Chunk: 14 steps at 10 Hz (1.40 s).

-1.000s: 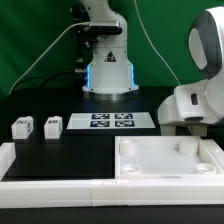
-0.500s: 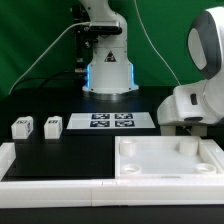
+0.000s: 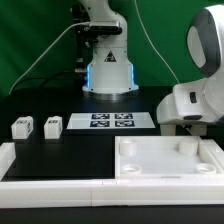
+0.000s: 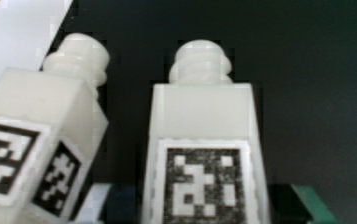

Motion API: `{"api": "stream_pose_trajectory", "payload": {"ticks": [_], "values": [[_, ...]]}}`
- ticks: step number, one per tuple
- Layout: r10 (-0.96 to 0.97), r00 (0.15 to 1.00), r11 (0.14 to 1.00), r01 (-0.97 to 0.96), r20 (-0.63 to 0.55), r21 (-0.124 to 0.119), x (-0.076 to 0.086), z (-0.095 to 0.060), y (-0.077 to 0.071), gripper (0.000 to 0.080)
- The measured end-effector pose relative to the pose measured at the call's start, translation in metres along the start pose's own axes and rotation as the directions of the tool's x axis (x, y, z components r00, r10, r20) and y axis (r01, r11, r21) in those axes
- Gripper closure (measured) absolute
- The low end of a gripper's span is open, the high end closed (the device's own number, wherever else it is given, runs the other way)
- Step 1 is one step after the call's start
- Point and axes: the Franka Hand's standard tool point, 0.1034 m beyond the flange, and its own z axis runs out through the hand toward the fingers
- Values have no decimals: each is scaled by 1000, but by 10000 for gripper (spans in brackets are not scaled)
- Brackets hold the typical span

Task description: Assemble one leg

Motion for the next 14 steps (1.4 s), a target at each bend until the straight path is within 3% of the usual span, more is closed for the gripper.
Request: {"api": "stream_pose_trajectory", "payload": {"ticks": [5,8,12,14], "values": [[48,999,999,-48,0,13,-35,-46,36,506],[48,998,999,-47,-44,19,-30,-46,34,506],[51,894,998,-24,-445,66,-21,-56,28,506],[17,817,998,23,-576,62,-29,-71,43,506]]}}
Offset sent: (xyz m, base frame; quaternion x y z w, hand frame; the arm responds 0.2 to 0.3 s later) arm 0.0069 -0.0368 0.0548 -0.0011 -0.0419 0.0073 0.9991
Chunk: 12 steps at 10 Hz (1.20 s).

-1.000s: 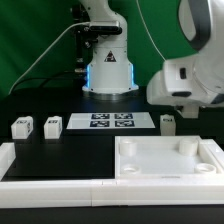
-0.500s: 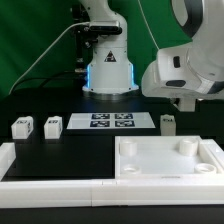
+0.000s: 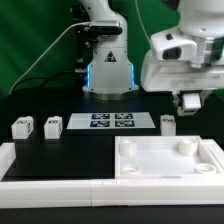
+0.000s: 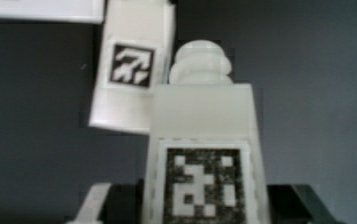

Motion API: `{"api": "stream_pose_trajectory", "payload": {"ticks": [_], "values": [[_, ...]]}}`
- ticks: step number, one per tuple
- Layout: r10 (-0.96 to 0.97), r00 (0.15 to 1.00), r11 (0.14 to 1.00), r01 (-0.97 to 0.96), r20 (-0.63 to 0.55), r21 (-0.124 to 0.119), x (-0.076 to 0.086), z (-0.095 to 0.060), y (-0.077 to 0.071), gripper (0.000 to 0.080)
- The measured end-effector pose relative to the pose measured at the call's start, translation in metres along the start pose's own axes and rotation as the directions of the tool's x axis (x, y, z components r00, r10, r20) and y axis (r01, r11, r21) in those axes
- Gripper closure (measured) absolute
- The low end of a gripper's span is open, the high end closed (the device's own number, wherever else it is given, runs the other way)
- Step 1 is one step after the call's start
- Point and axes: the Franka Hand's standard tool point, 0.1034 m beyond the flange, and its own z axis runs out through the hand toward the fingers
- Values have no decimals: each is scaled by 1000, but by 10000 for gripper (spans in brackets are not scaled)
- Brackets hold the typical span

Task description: Assemble one leg

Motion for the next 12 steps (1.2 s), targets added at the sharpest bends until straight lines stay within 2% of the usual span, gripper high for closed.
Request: {"api": "stream_pose_trajectory", "payload": {"ticks": [2,3,4,6,8,10,12], "values": [[-3,978,1000,8,-211,21,15,-33,7,506],[-1,955,1000,10,-297,27,20,-43,8,506],[-3,938,999,15,-348,31,19,-39,7,506],[-3,945,999,14,-328,30,17,-37,7,506],[-85,942,996,90,-326,1,23,-32,18,506],[-145,927,989,148,-346,-19,47,-41,30,506],[-170,915,985,172,-366,-26,69,-51,33,506]]}}
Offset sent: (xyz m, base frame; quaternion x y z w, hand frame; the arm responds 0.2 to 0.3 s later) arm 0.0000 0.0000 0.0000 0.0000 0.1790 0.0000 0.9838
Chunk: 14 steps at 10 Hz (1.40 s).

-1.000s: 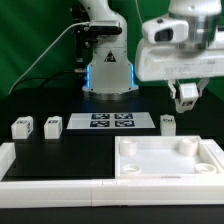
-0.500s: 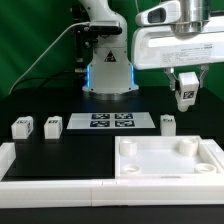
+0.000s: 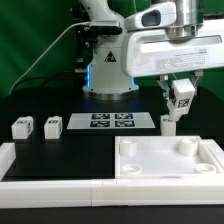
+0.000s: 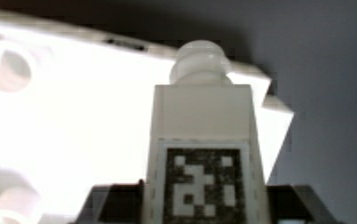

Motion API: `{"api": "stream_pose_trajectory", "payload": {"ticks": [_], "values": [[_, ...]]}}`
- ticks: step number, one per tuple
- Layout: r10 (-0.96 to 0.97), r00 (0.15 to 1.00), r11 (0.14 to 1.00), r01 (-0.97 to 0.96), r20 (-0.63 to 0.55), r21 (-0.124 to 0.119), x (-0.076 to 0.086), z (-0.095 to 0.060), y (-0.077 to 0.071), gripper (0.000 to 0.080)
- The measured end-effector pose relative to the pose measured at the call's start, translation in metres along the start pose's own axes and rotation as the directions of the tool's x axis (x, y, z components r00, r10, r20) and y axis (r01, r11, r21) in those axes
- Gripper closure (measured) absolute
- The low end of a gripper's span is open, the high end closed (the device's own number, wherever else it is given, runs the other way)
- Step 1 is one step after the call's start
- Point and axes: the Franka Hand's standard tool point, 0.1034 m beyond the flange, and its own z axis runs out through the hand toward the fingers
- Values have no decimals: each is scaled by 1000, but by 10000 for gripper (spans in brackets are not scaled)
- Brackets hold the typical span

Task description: Assemble one leg

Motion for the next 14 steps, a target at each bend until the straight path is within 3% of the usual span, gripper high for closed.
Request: {"api": "stream_pose_trajectory", "payload": {"ticks": [1,3,4,7,8,10,14], "values": [[-2,1000,1000,2,-26,-1,11,-3,2,506],[-2,998,1000,2,-55,-7,5,2,2,506],[-8,990,1000,5,-141,-18,13,-2,4,506],[-37,904,997,6,-426,-74,9,0,15,506],[-47,925,997,21,-377,-74,9,6,18,506],[-65,913,996,36,-403,-80,38,-2,20,506],[-75,903,996,45,-423,-79,84,-1,22,506]]}}
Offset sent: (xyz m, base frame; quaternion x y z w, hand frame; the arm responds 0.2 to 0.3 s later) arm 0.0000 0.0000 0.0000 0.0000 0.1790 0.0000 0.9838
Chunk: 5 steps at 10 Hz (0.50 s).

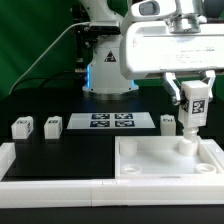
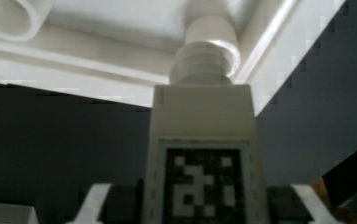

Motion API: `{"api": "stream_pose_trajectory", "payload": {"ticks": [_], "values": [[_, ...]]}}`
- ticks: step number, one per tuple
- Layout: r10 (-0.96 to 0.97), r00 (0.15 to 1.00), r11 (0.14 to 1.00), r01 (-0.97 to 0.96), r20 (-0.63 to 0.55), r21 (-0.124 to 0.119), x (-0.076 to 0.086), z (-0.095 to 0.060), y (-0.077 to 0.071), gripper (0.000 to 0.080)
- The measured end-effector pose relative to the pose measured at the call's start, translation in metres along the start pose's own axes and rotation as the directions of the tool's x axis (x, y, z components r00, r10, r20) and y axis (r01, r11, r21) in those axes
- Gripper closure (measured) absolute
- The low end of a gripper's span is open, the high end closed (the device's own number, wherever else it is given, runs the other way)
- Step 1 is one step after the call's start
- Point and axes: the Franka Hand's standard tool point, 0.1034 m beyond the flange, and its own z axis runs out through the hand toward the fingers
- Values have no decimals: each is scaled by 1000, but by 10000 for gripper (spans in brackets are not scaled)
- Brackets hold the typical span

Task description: Assemble one leg

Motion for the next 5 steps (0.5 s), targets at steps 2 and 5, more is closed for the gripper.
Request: {"api": "stream_pose_trajectory", "payload": {"ticks": [2,5], "values": [[-24,1000,1000,24,-1,-1,2,5,2,506],[-24,1000,1000,24,1,-1,1,6,2,506]]}}
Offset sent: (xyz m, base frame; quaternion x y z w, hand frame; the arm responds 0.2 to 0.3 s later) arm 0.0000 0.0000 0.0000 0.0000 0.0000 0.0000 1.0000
